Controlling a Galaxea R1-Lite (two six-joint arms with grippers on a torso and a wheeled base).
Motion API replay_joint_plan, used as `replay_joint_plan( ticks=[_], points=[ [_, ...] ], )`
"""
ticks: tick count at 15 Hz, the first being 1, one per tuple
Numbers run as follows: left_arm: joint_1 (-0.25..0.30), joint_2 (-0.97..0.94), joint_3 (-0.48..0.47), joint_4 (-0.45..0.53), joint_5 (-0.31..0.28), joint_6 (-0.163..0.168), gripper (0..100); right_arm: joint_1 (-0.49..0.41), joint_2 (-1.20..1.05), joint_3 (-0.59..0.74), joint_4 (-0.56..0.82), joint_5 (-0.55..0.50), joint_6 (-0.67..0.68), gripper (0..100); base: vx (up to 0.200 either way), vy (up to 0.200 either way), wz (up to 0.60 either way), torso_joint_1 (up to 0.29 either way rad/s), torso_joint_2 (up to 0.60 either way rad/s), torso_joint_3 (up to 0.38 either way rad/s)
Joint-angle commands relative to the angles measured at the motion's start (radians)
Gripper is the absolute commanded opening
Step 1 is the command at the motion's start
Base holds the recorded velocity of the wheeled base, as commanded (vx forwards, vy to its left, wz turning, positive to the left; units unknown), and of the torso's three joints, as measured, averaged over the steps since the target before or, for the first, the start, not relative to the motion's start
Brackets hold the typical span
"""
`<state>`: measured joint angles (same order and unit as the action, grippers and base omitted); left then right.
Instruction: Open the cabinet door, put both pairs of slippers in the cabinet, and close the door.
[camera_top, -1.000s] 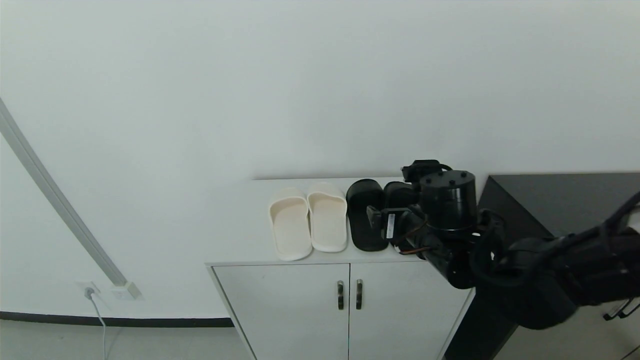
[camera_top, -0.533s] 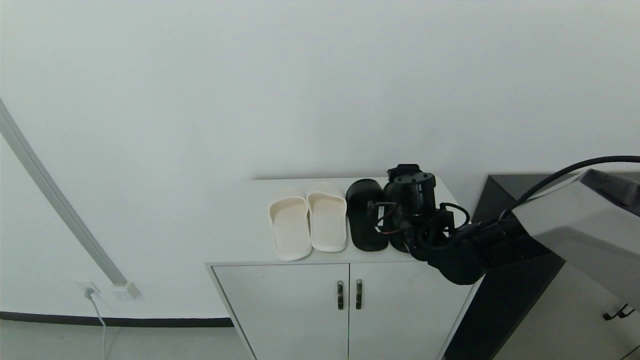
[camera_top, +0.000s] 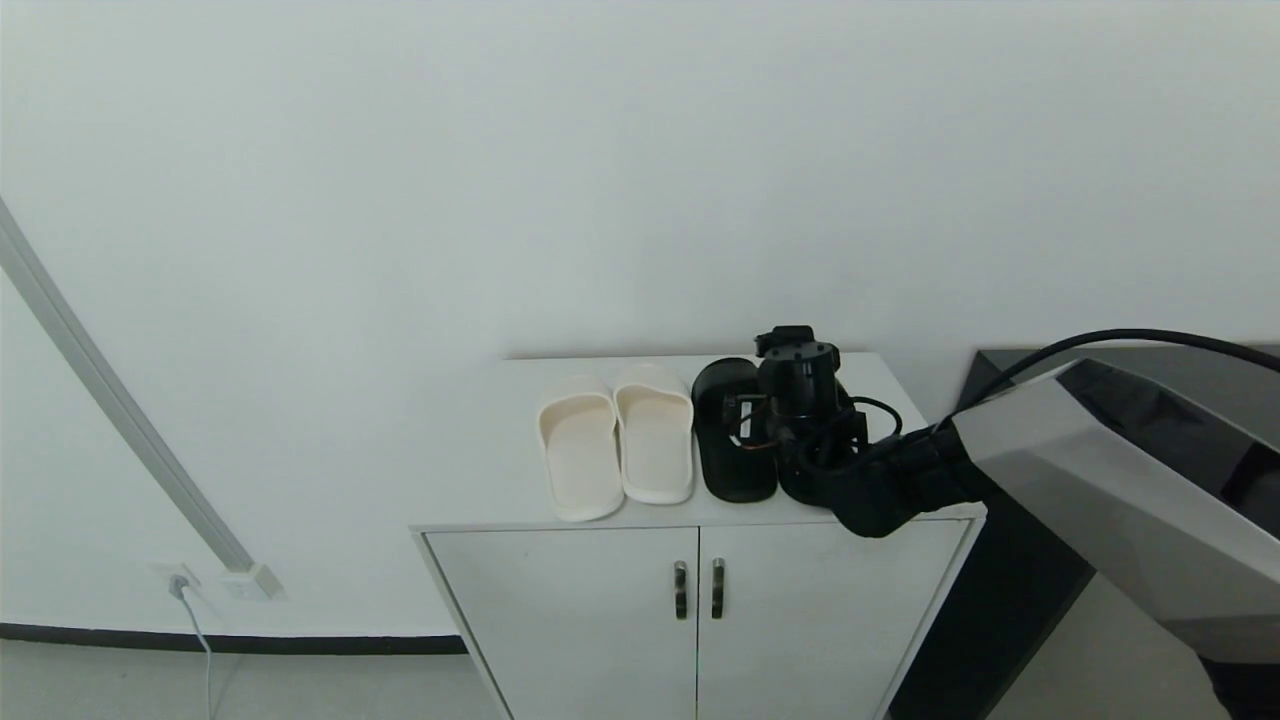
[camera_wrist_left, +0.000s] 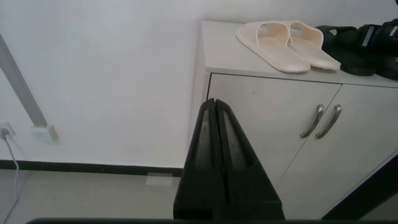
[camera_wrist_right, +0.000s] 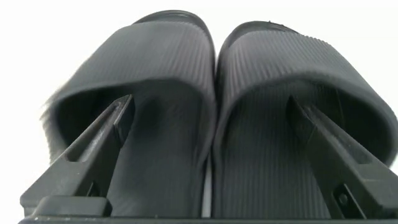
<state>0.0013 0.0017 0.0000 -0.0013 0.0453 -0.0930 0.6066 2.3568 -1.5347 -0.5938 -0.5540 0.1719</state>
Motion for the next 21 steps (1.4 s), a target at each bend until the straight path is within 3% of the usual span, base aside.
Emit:
replay_joint_plan(
  ticks=[1,8,9,17,21],
  points=[
    [0.0,0.0,0.0,0.0,0.001,-0.001,0,-0.016,0.045,-0.062,0.014,0.0,0.0,100,0.0,0.0,0.0,0.0,0.0,0.0],
    [0.0,0.0,0.0,0.0,0.001,-0.002,0,-0.031,0.096,-0.137,0.02,0.0,-0.02,100,0.0,0.0,0.0,0.0,0.0,0.0],
    [0.0,0.0,0.0,0.0,0.001,-0.002,0,-0.031,0.099,-0.139,0.02,0.0,-0.02,0,0.0,0.0,0.0,0.0,0.0,0.0],
    [0.0,0.0,0.0,0.0,-0.001,-0.001,0,-0.03,0.033,-0.119,0.022,-0.004,-0.031,0,0.0,0.0,0.0,0.0,0.0,0.0],
    [0.0,0.001,0.0,0.0,-0.001,0.001,0,0.013,-0.145,0.064,0.011,0.011,-0.061,0,0.0,0.0,0.0,0.0,0.0,0.0]
  ],
)
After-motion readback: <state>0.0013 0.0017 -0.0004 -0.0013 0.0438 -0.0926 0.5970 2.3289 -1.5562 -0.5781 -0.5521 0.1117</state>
